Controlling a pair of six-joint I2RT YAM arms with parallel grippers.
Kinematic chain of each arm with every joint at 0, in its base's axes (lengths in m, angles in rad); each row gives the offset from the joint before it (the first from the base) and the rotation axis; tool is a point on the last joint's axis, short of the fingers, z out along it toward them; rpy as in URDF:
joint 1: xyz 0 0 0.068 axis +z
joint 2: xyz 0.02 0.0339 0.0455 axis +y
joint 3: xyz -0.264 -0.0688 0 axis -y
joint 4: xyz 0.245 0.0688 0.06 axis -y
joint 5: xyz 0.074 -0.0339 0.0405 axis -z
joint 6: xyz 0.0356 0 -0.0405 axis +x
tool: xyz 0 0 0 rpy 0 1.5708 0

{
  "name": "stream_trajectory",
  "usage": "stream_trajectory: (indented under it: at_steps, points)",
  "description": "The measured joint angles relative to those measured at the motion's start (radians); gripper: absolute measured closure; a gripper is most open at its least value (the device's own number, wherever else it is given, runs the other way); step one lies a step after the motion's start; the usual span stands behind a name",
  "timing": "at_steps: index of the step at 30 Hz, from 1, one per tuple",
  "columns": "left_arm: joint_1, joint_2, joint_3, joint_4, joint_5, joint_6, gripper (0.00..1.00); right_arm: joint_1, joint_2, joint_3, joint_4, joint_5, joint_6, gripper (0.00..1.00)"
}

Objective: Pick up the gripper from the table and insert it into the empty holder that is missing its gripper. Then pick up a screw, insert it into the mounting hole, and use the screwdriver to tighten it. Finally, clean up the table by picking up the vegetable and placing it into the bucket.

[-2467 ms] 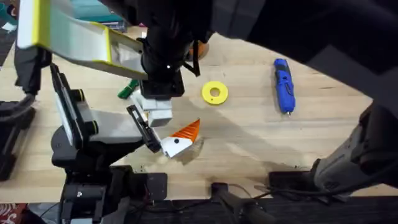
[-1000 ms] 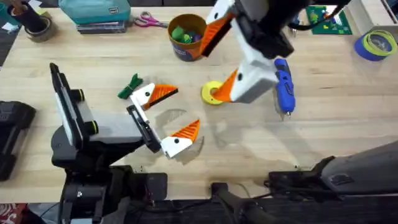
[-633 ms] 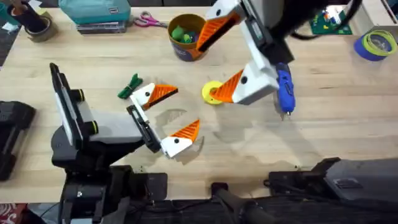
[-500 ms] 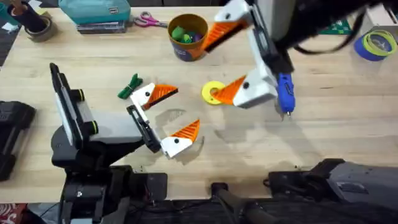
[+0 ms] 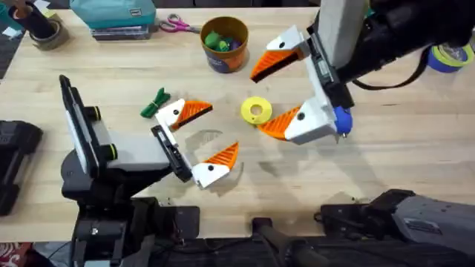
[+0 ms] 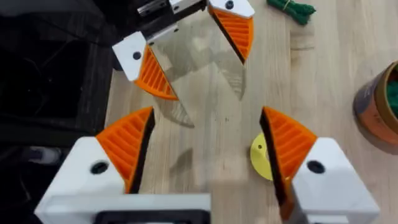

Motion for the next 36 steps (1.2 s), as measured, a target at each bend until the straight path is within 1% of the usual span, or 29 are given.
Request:
stream_trajectory:
  at_steps: [24,25,26,28,30,31,32,36]
  points:
    - [0.0,0.0,0.0,0.0,0.0,0.0,0.014,-0.001,0.007,0.0,0.003,-0.003,0.004,0.004]
    - [0.0,0.0,0.0,0.0,0.0,-0.003,0.091,-0.001,0.007,0.0,0.004,0.004,0.004,0.005]
    - [0.0,0.0,0.0,0.0,-0.001,-0.004,0.258,-0.001,0.007,0.0,0.003,0.012,0.003,0.004]
    - [0.0,0.0,0.0,0.0,-0.001,-0.004,0.559,-0.001,0.007,0.0,0.003,0.025,0.004,0.004]
    - [0.0,0.0,0.0,0.0,-0.001,-0.004,0.899,-0.001,0.007,0.0,0.004,0.035,0.004,0.004]
    - [0.0,0.0,0.0,0.001,-0.002,0.0,0.964,-0.001,0.007,0.0,0.004,0.039,0.004,0.004]
    - [0.0,0.0,0.0,0.001,-0.001,0.0,0.991,-0.001,0.007,0.0,0.003,0.042,0.004,0.004]
    - [0.0,0.0,0.0,0.001,-0.001,-0.001,0.996,-0.008,0.007,0.0,0.022,0.048,0.032,0.004]
